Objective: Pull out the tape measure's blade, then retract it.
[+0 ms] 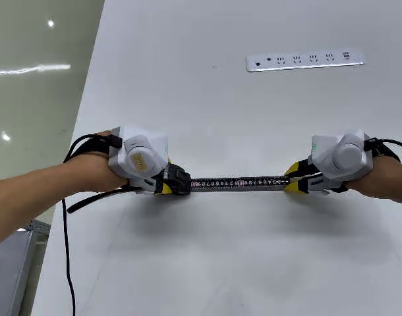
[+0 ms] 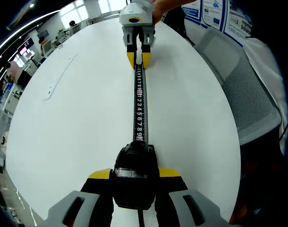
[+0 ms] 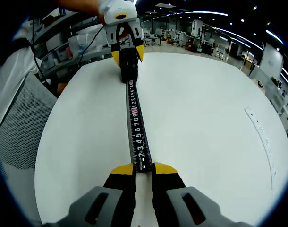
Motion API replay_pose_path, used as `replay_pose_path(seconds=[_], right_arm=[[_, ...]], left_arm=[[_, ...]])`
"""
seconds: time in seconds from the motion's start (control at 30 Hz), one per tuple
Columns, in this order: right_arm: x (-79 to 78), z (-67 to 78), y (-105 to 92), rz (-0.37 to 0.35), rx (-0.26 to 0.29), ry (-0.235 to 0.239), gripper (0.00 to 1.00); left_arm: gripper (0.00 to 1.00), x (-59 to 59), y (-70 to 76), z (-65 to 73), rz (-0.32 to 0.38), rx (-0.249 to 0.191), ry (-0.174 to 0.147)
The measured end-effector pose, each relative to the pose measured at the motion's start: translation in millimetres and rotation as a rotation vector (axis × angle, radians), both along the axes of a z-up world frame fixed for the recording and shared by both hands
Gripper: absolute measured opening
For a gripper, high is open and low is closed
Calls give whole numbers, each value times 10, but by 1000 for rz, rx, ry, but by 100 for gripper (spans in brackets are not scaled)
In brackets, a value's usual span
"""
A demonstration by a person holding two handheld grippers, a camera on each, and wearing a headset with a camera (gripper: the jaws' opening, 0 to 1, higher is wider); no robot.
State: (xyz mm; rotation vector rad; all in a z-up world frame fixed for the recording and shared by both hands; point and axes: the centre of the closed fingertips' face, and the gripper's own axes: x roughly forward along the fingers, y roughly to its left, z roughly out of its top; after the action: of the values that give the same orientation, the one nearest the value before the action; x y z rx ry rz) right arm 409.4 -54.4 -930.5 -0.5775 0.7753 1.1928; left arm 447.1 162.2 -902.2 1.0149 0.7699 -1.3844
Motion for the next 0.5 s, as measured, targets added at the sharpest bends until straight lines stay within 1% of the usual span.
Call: replay_pose_path(seconds=[0.5], right_arm=[[-3,-5,-120,-13,-5,4,12]], left_arm=[[30,9,-1,-4,-1,2,2]])
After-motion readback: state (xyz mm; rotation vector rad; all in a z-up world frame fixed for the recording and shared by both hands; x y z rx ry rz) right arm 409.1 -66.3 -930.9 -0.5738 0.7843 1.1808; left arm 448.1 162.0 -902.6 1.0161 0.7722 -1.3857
